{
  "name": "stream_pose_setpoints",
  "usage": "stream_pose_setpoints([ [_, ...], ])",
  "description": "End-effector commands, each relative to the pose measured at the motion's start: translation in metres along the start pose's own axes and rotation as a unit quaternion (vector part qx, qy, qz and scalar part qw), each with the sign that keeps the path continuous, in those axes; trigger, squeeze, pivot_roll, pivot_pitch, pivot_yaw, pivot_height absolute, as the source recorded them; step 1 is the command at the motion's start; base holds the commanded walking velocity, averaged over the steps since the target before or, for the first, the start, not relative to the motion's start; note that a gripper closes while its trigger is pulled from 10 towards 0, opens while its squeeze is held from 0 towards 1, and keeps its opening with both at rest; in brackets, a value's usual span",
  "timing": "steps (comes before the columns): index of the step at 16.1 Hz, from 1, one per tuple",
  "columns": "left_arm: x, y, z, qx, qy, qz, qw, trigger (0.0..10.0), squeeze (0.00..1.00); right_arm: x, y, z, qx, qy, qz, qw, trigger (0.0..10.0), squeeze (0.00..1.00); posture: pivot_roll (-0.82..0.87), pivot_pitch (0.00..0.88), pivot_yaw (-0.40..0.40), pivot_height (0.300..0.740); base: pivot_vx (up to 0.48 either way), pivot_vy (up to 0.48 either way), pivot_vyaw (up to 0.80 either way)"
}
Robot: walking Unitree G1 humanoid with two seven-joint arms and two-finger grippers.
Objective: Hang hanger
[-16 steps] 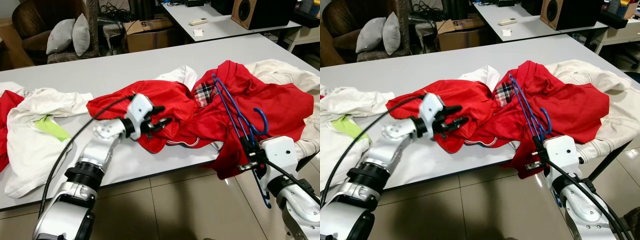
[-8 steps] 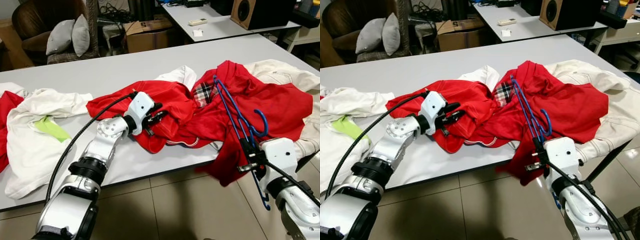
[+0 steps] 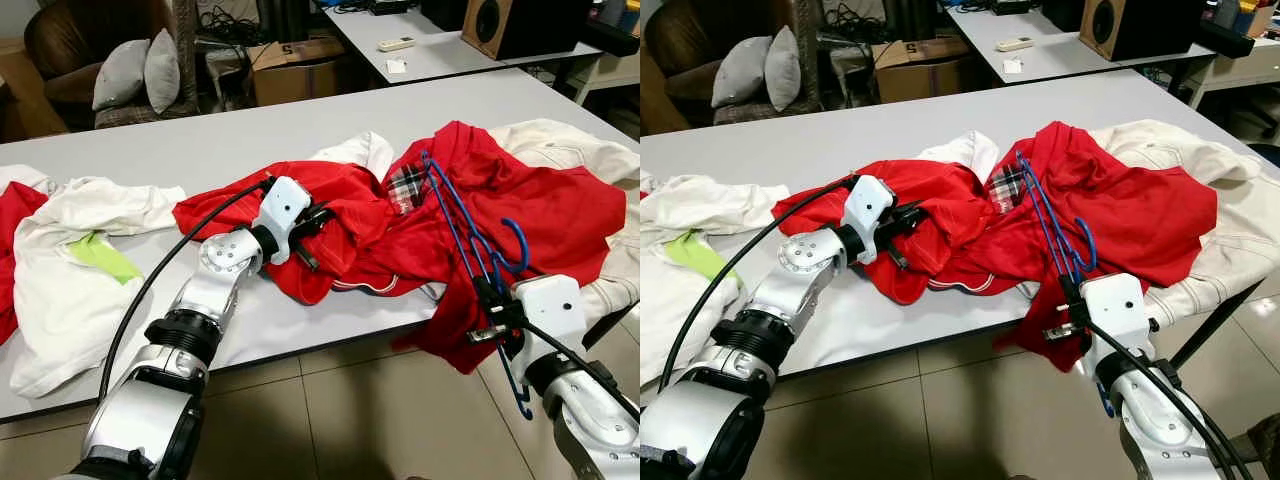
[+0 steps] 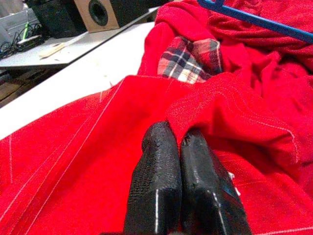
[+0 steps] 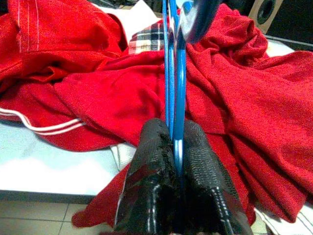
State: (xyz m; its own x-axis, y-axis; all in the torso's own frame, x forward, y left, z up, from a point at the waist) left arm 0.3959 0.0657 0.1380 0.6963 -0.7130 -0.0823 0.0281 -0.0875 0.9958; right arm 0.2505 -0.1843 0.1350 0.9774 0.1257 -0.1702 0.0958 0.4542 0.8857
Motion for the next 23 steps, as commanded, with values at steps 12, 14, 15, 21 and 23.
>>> stream_pose_setpoints([
  [12,-0.027,0.161,-0.069,-0.221,0.051,0.305,0.925,0.0,0.00,-0.001,0.002,0.019,0.014,-0.073,0.001,0.997,10.0,0.00,-0.21,0.000,0.105,0.740,0.000,0.000,0.00],
  [14,-0.030,0.161,-0.070,-0.248,0.047,0.309,0.917,0.0,0.00,-0.002,0.002,0.020,0.016,-0.076,-0.001,0.997,10.0,0.00,-0.21,0.000,0.106,0.740,0.000,0.000,0.00],
  [15,-0.031,0.163,-0.069,-0.252,0.042,0.313,0.915,0.0,0.00,-0.002,0.002,0.020,0.016,-0.076,-0.001,0.997,10.0,0.00,-0.21,0.000,0.106,0.740,0.000,0.000,0.00],
  [21,-0.104,0.208,-0.121,-0.283,0.032,0.416,0.864,0.0,0.00,-0.001,0.002,0.018,0.020,-0.076,0.000,0.997,10.0,0.00,-0.21,0.000,0.111,0.740,0.000,0.000,0.00],
  [23,-0.117,0.194,-0.135,-0.247,0.083,0.378,0.888,0.0,0.00,-0.001,0.002,0.017,0.021,-0.074,0.000,0.997,10.0,0.00,-0.21,0.000,0.111,0.740,0.000,0.000,0.00],
])
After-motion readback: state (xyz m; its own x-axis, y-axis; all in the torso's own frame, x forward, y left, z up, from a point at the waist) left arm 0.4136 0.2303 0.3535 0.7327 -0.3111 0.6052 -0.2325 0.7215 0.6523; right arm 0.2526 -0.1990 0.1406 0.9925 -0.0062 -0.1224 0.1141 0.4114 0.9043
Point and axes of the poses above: a point about 5 cm out from each wrist's last joint towards the gripper, its own x axis pointing out of the wrist towards the gripper, its own y axis along the axis of the wrist's last joint, z = x × y, the point moved 5 cm from there along x, pointing out of the wrist towards the gripper, and after that the axes turned 12 degrees about -x, right-handed, at the moved point
